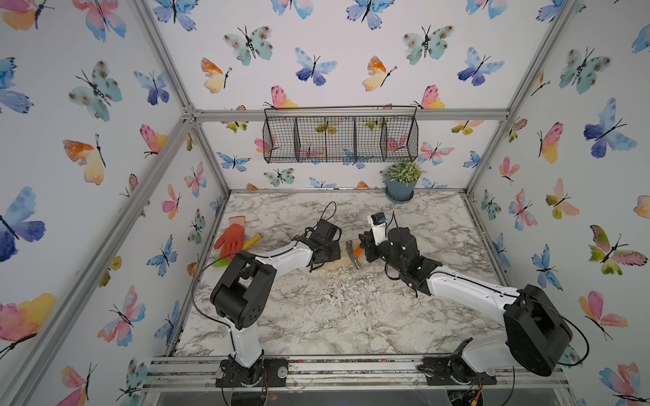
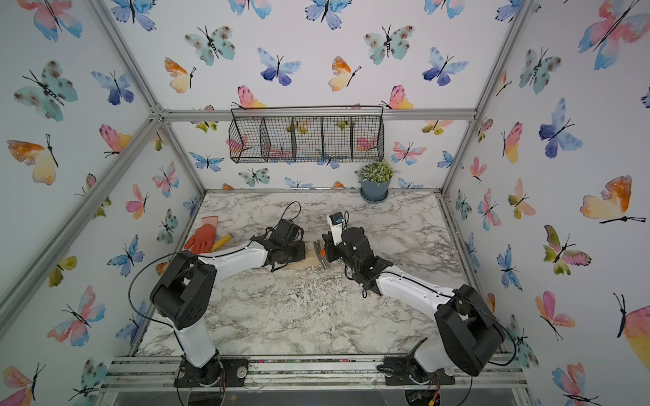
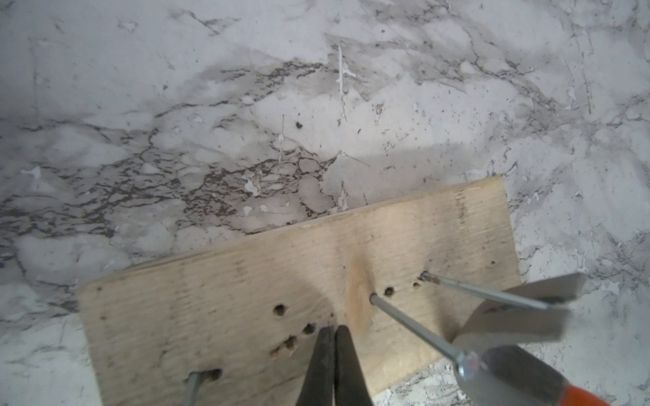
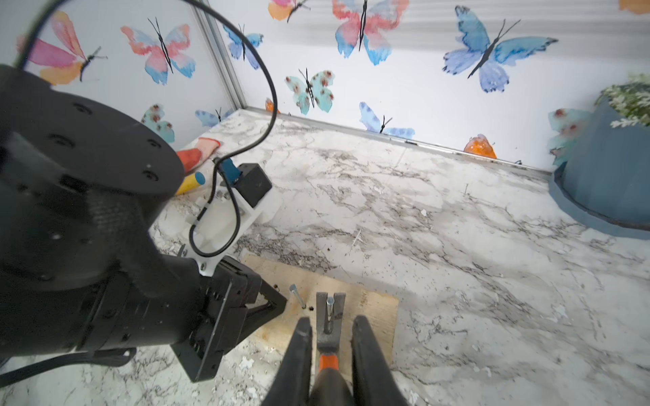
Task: Use a claw hammer to pull out a nail
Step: Remove the nail from the mounting plate.
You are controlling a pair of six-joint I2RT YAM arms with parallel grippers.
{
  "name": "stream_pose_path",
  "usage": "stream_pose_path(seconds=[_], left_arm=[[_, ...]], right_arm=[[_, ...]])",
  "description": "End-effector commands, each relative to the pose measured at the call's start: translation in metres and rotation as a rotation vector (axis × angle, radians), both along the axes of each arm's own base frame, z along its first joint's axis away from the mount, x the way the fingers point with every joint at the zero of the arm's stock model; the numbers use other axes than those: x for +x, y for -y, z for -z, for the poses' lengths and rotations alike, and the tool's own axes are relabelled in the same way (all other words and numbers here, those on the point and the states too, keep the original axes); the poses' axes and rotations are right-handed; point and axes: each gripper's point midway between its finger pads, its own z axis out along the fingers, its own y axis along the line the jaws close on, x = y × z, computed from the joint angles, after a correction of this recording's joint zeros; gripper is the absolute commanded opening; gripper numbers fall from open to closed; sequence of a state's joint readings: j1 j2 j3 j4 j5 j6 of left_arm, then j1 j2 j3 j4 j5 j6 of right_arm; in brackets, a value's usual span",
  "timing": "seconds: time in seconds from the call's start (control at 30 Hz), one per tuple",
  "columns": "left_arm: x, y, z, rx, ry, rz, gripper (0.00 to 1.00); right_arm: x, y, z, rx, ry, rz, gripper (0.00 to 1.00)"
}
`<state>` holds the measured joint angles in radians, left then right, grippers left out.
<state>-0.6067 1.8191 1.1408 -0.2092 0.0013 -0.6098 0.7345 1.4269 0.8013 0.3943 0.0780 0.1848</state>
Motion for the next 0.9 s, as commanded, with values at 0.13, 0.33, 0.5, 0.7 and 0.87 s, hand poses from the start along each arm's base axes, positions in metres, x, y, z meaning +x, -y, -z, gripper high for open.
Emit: stream_pose_path(seconds=[0.13,0.33,0.5,0.7,0.87], left_arm=[[-0.052,-0.021,0.067,0.128,-0.239,0.039,0.0],[-0.053,-0.018,0.072,0.113,-0.268,0.043,0.0],[-0.054,-0.02,0.076,0.081,-0.299,0.033,0.0],[-0.056,-0.025,0.081,0.053,-0.332,0.02,0.0],[-0.055,-0.029,0.083,0.06,-0.339,0.006,0.0]], right_arm=[[-0.002,-0.007,-0.048,0.126,0.161,-0.02,0.03],[-0.002,-0.01,-0.044,0.093,0.169,-0.033,0.03],[-0.009,-0.007,-0.029,0.088,0.16,-0.024,0.03],[-0.016,-0.005,-0.021,0.103,0.139,-0.013,0.03],[-0.019,-0.001,-0.009,0.086,0.131,0.001,0.03]])
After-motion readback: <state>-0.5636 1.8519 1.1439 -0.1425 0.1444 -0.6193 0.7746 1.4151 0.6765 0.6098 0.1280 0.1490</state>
